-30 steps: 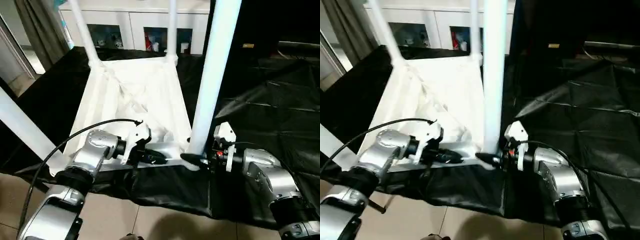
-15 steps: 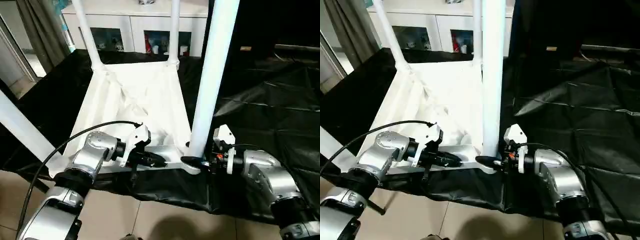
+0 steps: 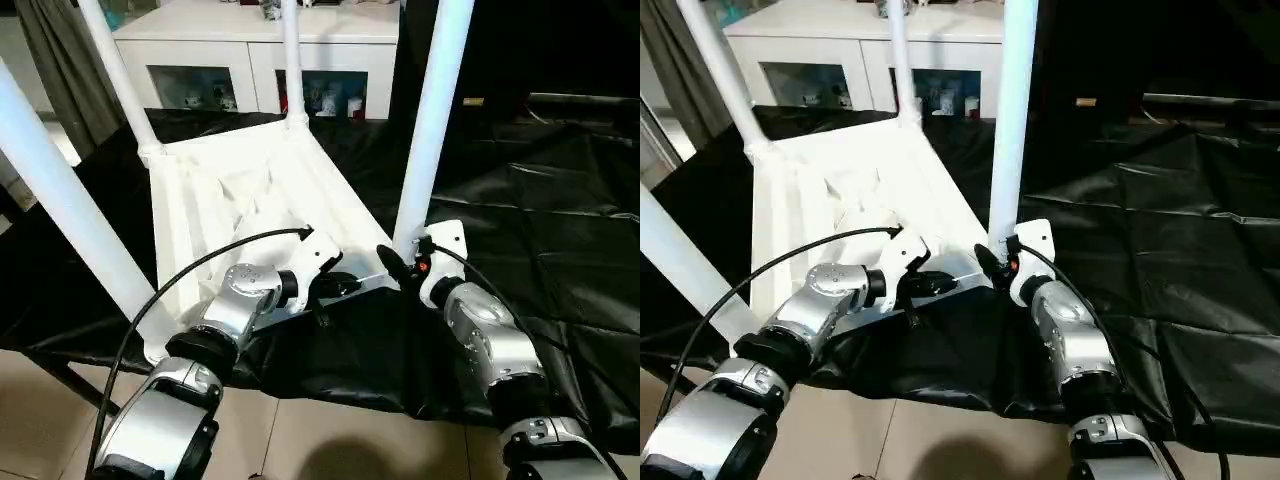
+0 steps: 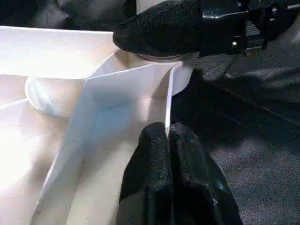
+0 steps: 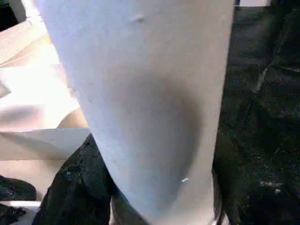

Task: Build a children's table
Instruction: Rotate leg to tighten

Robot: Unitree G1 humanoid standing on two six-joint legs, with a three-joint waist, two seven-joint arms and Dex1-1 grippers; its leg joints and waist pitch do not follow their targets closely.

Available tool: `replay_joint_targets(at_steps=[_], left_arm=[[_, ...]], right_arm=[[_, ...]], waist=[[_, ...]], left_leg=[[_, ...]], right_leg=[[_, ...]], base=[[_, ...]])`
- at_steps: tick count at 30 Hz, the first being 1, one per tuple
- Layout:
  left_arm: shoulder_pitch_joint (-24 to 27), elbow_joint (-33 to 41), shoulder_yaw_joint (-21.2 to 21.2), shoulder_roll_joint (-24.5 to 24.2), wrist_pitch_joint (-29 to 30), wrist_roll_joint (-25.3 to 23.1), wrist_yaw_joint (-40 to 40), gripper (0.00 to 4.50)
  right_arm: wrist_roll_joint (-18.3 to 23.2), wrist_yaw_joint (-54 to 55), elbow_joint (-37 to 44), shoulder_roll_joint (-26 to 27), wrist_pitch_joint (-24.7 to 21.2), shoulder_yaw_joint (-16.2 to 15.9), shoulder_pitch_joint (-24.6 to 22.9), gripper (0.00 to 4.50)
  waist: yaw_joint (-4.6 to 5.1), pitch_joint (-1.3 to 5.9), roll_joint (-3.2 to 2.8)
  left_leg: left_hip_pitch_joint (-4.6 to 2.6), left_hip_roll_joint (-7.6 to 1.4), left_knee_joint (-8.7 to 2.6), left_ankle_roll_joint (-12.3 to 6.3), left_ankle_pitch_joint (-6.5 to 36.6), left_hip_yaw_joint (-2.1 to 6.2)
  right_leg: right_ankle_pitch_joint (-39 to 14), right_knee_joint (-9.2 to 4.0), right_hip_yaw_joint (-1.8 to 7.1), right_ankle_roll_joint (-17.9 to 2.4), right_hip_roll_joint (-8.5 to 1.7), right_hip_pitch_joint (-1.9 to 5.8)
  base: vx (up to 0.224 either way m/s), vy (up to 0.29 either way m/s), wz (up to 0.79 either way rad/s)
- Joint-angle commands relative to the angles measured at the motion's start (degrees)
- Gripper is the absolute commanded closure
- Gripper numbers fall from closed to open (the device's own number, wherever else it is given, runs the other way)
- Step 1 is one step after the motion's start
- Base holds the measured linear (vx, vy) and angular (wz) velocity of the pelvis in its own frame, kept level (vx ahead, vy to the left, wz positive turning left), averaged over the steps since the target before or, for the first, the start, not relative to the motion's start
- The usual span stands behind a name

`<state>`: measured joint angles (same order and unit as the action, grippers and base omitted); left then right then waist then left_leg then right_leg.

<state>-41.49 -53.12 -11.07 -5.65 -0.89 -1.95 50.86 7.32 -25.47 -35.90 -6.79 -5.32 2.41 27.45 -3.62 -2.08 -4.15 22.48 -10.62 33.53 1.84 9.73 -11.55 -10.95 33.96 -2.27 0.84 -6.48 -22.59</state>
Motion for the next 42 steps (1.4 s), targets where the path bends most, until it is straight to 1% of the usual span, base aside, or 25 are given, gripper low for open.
replay_joint_targets(at_steps=[1,2,4,6,7,8,9,10,11,13,14,16,20,26,27,29,30,31,32,34,37,38,39,41,42], left_arm=[[-1.8,1.0,-0.3,2.4,-1.6,1.4,0.9,4.5],[-1.6,1.1,-0.5,2.0,-1.7,1.5,2.1,4.5],[-1.2,1.6,-0.8,1.3,-1.8,1.6,4.0,4.5],[-0.3,2.7,-1.5,-0.5,-1.8,1.7,8.2,4.5],[0.0,3.1,-1.8,-1.2,-1.8,1.7,9.6,4.5],[0.1,3.2,-1.8,-1.3,-1.8,1.7,9.9,4.5],[0.6,3.8,-2.1,-2.5,-2.0,1.8,12.3,4.5],[0.8,4.1,-2.2,-3.0,-2.0,1.9,13.3,4.5],[1.2,4.5,-2.4,-3.9,-2.2,2.0,15.0,4.5],[1.8,5.2,-2.4,-5.3,-2.1,2.3,18.0,4.5],[2.2,6.1,-2.5,-5.9,-1.4,2.8,19.8,4.5],[2.7,7.0,-2.4,-6.5,-1.0,3.3,21.4,4.5],[4.5,10.4,-3.0,-9.3,1.0,4.9,27.7,4.5],[5.9,12.9,-4.0,-11.8,2.4,5.4,31.6,4.5],[6.1,13.2,-4.0,-12.1,2.6,5.3,31.9,4.5],[6.3,13.3,-3.7,-12.3,2.6,5.3,31.9,4.5],[6.3,13.5,-3.6,-12.3,2.7,5.3,31.9,4.5],[6.3,13.5,-3.5,-12.3,2.7,5.3,31.8,4.5],[6.4,13.6,-3.5,-12.4,2.8,5.3,31.8,4.5],[6.4,13.7,-3.1,-12.0,2.9,5.5,30.5,4.5],[6.0,13.2,-2.9,-11.4,2.5,5.1,27.5,4.5],[5.0,11.3,-2.6,-10.3,1.1,3.6,22.6,4.5],[4.1,9.6,-2.3,-9.3,0.5,2.6,18.9,4.5],[3.6,8.8,-2.2,-8.7,0.4,2.2,17.3,4.5],[2.8,7.5,-1.8,-7.8,0.6,1.7,14.1,4.5]], right_arm=[[1.3,-8.5,-1.0,3.1,-3.2,-5.7,-2.4,1.21],[1.1,-9.6,-0.5,2.4,-3.0,-6.2,-2.5,1.1],[0.7,-11.6,0.3,1.1,-2.5,-7.0,-2.7,0.89],[2.3,-17.8,2.5,-1.4,-2.1,-7.6,-3.2,0.89],[2.8,-20.0,3.4,-2.5,-2.1,-7.8,-3.5,0.89],[2.9,-20.4,3.5,-2.7,-2.2,-7.9,-3.5,0.89],[3.3,-23.7,4.5,-4.6,-2.4,-8.3,-3.8,0.89],[3.4,-25.1,5.0,-5.4,-2.5,-8.5,-3.9,0.89],[3.5,-28.5,5.8,-7.1,-2.2,-9.0,-4.3,0.89],[3.5,-33.2,6.4,-9.5,-1.5,-9.2,-4.6,0.89],[3.9,-34.8,6.5,-10.4,-1.8,-8.9,-4.5,0.89],[4.2,-36.3,6.5,-11.2,-1.6,-8.7,-4.3,0.89],[5.0,-40.9,6.4,-14.3,-1.5,-8.5,-3.7,0.89],[5.7,-43.5,6.6,-15.5,-2.1,-8.6,-3.6,0.89],[5.6,-43.8,6.6,-15.5,-2.2,-8.6,-3.7,1.15],[5.5,-44.3,6.5,-15.5,-2.4,-8.7,-3.7,1.15],[5.5,-44.6,6.4,-15.6,-2.4,-8.7,-3.7,1.39],[5.6,-45.0,6.5,-15.6,-2.6,-8.8,-3.8,1.39],[5.7,-45.1,6.5,-15.7,-2.7,-8.9,-3.8,1.57],[6.2,-45.6,6.8,-15.7,-3.4,-9.2,-4.2,1.69],[6.1,-44.9,7.3,-15.3,-3.8,-9.3,-5.0,1.88],[5.6,-42.8,7.8,-14.4,-5.4,-9.7,-5.9,1.93],[4.7,-39.7,7.7,-13.2,-6.6,-9.8,-6.4,1.96],[4.2,-37.8,7.5,-12.6,-7.1,-9.8,-6.6,1.99],[2.8,-33.9,6.3,-11.2,-6.5,-9.6,-6.5,1.99]], waist=[[0.05,2.73,0.52],[0.01,2.77,0.56],[-0.03,2.97,0.56],[-0.15,3.01,0.57],[-0.36,3.07,0.72],[-0.46,3.09,0.61],[-0.54,3.23,0.79],[-0.67,3.45,0.73],[-0.77,3.51,0.61],[-1.2,3.77,1.06],[-1.47,3.81,0.79],[-1.71,3.86,0.76],[-1.99,3.63,0.78],[-2.22,3.48,0.85],[-2.21,3.47,0.89],[-2.2,3.5,0.83],[-2.18,3.57,0.87],[-2.18,3.65,0.87],[-2.2,3.67,0.86],[-2.23,3.7,0.88],[-2.37,3.69,0.84],[-2.48,3.63,0.81],[-2.57,3.41,0.67],[-2.59,3.28,0.75],[-2.58,3.18,0.74]], left_leg=[[-1.5,-2.05,-5.35,0.95,23.6,1.68],[-1.44,-2.09,-5.35,0.77,23.0,1.64],[-1.23,-2.11,-5.12,0.1,20.8,1.43],[-1.2,-2.14,-4.97,-0.67,19.4,1.31],[-1.02,-2.1,-4.77,-1.55,18.1,1.22],[-1.03,-2.17,-4.73,-1.96,17.6,1.14],[-0.93,-2.26,-4.56,-2.72,15.6,1.09],[-0.79,-2.19,-4.24,-3.57,13.5,1.05],[-0.86,-2.25,-4.12,-4.0,12.8,1.01],[-0.83,-2.28,-3.57,-5.84,9.9,0.83],[-0.8,-2.31,-3.41,-6.46,9.0,0.82],[-0.84,-2.47,-3.28,-7.1,8.3,0.76],[-1.14,-2.6,-3.57,-6.16,10.7,0.69],[-1.22,-2.68,-3.85,-4.52,12.6,0.67],[-1.2,-2.66,-3.9,-4.15,12.7,0.71],[-1.19,-2.66,-3.92,-3.94,12.4,0.74],[-1.18,-2.62,-3.83,-4.02,12.0,0.72],[-1.16,-2.58,-3.74,-4.21,11.3,0.74],[-1.15,-2.58,-3.71,-4.34,11.0,0.75],[-1.11,-2.52,-3.57,-4.9,10.3,0.7],[-1.18,-2.54,-3.54,-4.89,10.5,0.69],[-1.22,-2.57,-3.61,-4.67,10.9,0.7],[-1.32,-2.67,-3.75,-4.23,11.9,0.68],[-1.51,-2.61,-4.0,-3.07,14.4,0.68],[-1.65,-2.6,-4.28,-1.62,16.3,0.78]], right_leg=[[-21.0,-5.32,1.07,-8.9,-1.99,1.23],[-19.9,-5.26,1.08,-9.0,-1.94,1.3],[-14.7,-4.62,1.05,-10.7,-1.85,1.57],[-13.0,-4.49,0.98,-11.5,-1.94,1.7],[-12.0,-4.35,0.93,-12.0,-1.99,1.98],[-11.3,-4.31,0.92,-12.3,-1.97,2.0],[-8.8,-3.99,0.85,-13.0,-1.91,2.11],[-5.6,-3.51,0.74,-13.8,-1.83,2.32],[-4.2,-3.38,0.73,-14.3,-1.89,2.25],[0.1,-2.86,0.65,-15.7,-1.83,2.33],[1.0,-2.62,0.6,-16.2,-1.87,2.24],[2.2,-2.47,0.58,-16.8,-1.84,2.08],[-1.4,-2.68,0.64,-17.0,-1.77,1.9],[-4.8,-2.89,0.83,-16.3,-1.89,1.79],[-5.4,-2.92,0.84,-16.1,-1.92,1.85],[-5.3,-2.86,0.83,-15.9,-1.92,1.86],[-4.5,-2.8,0.83,-16.0,-1.9,1.88],[-3.5,-2.67,0.8,-16.1,-1.85,1.91],[-3.1,-2.61,0.77,-16.1,-1.83,1.93],[-2.0,-2.54,0.74,-16.4,-1.83,1.93],[-2.6,-2.63,0.76,-16.3,-1.86,1.93],[-3.5,-2.7,0.79,-16.1,-1.84,1.87],[-4.7,-2.95,0.88,-15.7,-1.73,1.59],[-8.1,-3.33,0.92,-15.2,-1.85,1.56],[-11.8,-3.67,0.98,-14.2,-2.03,1.58]], base=[[0.0,0.0,0.0],[0.0,0.0,0.0],[0.0,0.0,0.0],[0.0,0.0,0.0],[0.0,0.0,0.0],[0.0,0.0,0.0],[0.0,0.0,0.0],[0.0,0.0,0.0],[0.0,0.0,0.0],[0.0,0.0,0.0],[0.0,0.0,0.0],[0.0,0.0,0.0],[0.0,0.0,0.0],[0.0,0.0,0.0],[0.0,0.0,0.0],[0.0,0.0,0.0],[0.0,0.0,0.0],[0.0,0.0,0.0],[0.0,0.0,0.0],[0.0,0.0,0.0],[0.0,0.0,0.0],[0.0,0.0,0.0],[0.0,0.0,0.0],[0.0,0.0,0.0],[0.0,0.0,0.0]])
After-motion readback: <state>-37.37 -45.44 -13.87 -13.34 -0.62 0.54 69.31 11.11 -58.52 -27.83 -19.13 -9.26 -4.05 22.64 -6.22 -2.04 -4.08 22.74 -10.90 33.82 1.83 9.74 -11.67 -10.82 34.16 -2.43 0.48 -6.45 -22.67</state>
